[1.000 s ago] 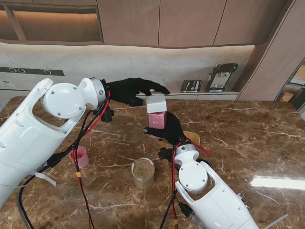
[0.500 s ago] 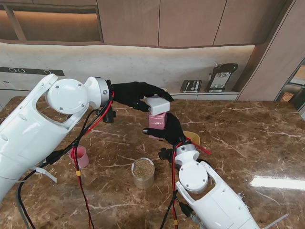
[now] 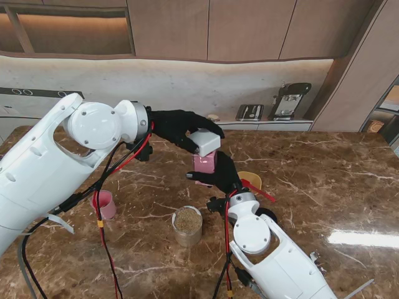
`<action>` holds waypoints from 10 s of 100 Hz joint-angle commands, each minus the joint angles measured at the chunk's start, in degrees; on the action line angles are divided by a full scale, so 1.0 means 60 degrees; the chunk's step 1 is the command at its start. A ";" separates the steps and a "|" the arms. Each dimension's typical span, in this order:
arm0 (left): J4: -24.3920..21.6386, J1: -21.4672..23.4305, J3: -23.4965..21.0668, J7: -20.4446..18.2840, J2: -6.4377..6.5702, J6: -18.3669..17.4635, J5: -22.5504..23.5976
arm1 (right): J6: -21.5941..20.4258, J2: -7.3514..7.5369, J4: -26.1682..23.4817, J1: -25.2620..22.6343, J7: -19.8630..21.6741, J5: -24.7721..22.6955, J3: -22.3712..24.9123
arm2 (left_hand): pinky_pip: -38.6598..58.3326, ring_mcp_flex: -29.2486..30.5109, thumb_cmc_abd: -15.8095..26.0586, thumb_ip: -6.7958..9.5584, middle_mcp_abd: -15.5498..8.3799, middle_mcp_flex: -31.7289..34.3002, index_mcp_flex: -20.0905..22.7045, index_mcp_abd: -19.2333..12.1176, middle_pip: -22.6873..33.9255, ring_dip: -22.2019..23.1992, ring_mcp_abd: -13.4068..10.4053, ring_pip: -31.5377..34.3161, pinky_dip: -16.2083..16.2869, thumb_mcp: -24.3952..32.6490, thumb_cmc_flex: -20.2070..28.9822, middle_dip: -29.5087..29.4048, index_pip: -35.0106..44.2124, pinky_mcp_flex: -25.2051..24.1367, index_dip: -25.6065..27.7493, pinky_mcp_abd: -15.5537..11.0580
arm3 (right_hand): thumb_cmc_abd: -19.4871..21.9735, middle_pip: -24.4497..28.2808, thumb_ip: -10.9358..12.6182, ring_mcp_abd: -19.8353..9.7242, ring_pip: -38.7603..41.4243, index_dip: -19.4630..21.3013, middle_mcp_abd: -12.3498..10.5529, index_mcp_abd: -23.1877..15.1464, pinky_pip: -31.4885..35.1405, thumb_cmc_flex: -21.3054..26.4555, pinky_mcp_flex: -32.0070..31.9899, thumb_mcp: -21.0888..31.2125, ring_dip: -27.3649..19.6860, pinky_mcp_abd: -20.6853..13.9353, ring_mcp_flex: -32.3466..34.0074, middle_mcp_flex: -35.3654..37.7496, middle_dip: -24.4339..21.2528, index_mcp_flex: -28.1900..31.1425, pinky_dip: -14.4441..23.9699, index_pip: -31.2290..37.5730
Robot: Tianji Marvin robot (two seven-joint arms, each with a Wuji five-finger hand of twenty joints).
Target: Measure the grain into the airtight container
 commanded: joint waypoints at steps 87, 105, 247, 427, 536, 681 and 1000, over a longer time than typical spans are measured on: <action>0.0483 0.0313 0.0811 0.0987 -0.0164 -0.0550 0.1013 | -0.0639 -0.0111 0.0335 0.0166 -0.0020 -0.0114 -0.0180 | 0.5335 0.4338 0.0899 -0.0562 0.0587 0.4576 0.1936 0.0042 0.2379 -0.0290 0.0809 0.2926 -0.0863 -0.4284 0.1287 -0.1247 0.4875 0.3823 0.0023 -0.0236 | 0.2332 0.1448 -0.0004 -0.1454 -0.0267 0.0169 -0.0992 -0.1958 -0.0256 0.2113 -0.0897 0.2741 -0.0174 -0.0793 0.0477 0.1392 0.0367 0.1273 0.0218 0.1570; 0.0395 0.0582 0.0605 0.1697 -0.0284 -0.0714 0.1651 | -0.0625 -0.0115 0.0378 0.0162 -0.0043 -0.0130 -0.0155 | 0.5906 0.4959 0.1177 -0.0419 0.0591 0.5755 0.2956 -0.0095 0.2570 -0.0155 0.0946 0.3465 -0.0822 -0.5322 0.2187 -0.0200 0.5557 0.4278 -0.0521 0.0104 | 0.2351 0.1450 -0.0002 -0.1454 -0.0267 0.0160 -0.0960 -0.1946 -0.0264 0.2136 -0.0897 0.2742 -0.0172 -0.0795 0.0477 0.1383 0.0366 0.1269 0.0235 0.1579; -0.0090 0.1000 0.0039 0.2019 -0.0294 -0.0249 0.2718 | -0.0660 -0.0107 0.0366 0.0094 -0.0152 -0.0241 -0.0049 | 0.7573 0.6414 0.3003 0.0540 0.0356 0.6943 0.2331 0.0550 0.2084 -0.1347 0.1104 0.3827 -0.1545 -0.9735 -0.2144 -0.1616 0.2245 0.5804 -0.0792 0.0333 | 0.2429 0.1476 0.0002 -0.1424 -0.0249 0.0135 -0.0948 -0.1930 -0.0304 0.2157 -0.0914 0.2707 -0.0157 -0.0782 0.0479 0.1395 0.0368 0.1265 0.0306 0.1605; -0.0739 0.1364 -0.1270 0.0347 0.0038 0.0319 0.0182 | -0.0540 -0.0094 0.0465 0.0189 0.0024 -0.0224 -0.0205 | -0.0569 -0.0647 -0.0046 0.0222 -0.0289 -0.1123 -0.0134 -0.2548 -0.0694 -0.3728 0.0110 -0.1806 -0.1523 0.1798 0.3824 -0.3052 0.1103 -0.0552 0.0163 0.0836 | 0.2429 0.1547 -0.0013 -0.1438 -0.0158 0.0133 -0.0944 -0.1905 -0.0239 0.2098 -0.0857 0.2753 -0.0136 -0.0854 0.0567 0.1471 0.0408 0.1315 0.0356 0.1621; -0.0686 0.1005 -0.0973 -0.0175 0.0169 0.0031 0.0586 | -0.0516 -0.0081 0.0347 0.0152 0.0009 -0.0233 -0.0145 | 0.0324 0.0845 0.0017 -0.0027 -0.0474 0.1342 0.0915 0.0364 0.0717 -0.0932 -0.0106 -0.0319 -0.1000 -0.0408 0.0020 -0.0748 0.1976 -0.0166 0.0445 0.0927 | 0.2465 0.1532 -0.0020 -0.1436 -0.0158 0.0135 -0.0933 -0.1896 -0.0255 0.2089 -0.0890 0.2751 -0.0141 -0.0812 0.0564 0.1463 0.0411 0.1306 0.0350 0.1601; -0.0457 0.0793 -0.0618 -0.0273 0.0215 -0.0447 0.1261 | -0.0454 -0.0070 0.0282 0.0141 0.0069 -0.0195 -0.0162 | 0.0151 0.1259 -0.0042 0.0010 -0.0631 0.2204 0.1521 -0.0131 0.0905 -0.0538 -0.0195 -0.0074 -0.0878 -0.0490 -0.0085 -0.0838 0.1884 -0.0195 -0.0029 0.0766 | 0.2606 0.1524 -0.0022 -0.1409 -0.0171 0.0093 -0.0931 -0.1874 -0.0267 0.2109 -0.0902 0.2742 -0.0147 -0.0769 0.0554 0.1467 0.0404 0.1297 0.0353 0.1575; -0.0610 0.1556 -0.0914 0.2066 -0.0257 -0.0242 0.2571 | -0.0359 -0.0009 0.0192 0.0101 0.0135 -0.0475 -0.0225 | 0.6160 0.6513 0.0173 -0.0776 0.0138 0.8814 0.5166 0.0040 0.2798 -0.1066 0.0638 0.3350 -0.0143 -0.3980 0.1233 -0.1146 0.6698 0.3830 -0.1147 0.0563 | 0.2692 0.1515 -0.0019 -0.1404 -0.0205 -0.0062 -0.0952 -0.1885 -0.0337 0.2148 -0.1009 0.2703 -0.0164 -0.0613 0.0540 0.1495 0.0402 0.1315 0.0368 0.1618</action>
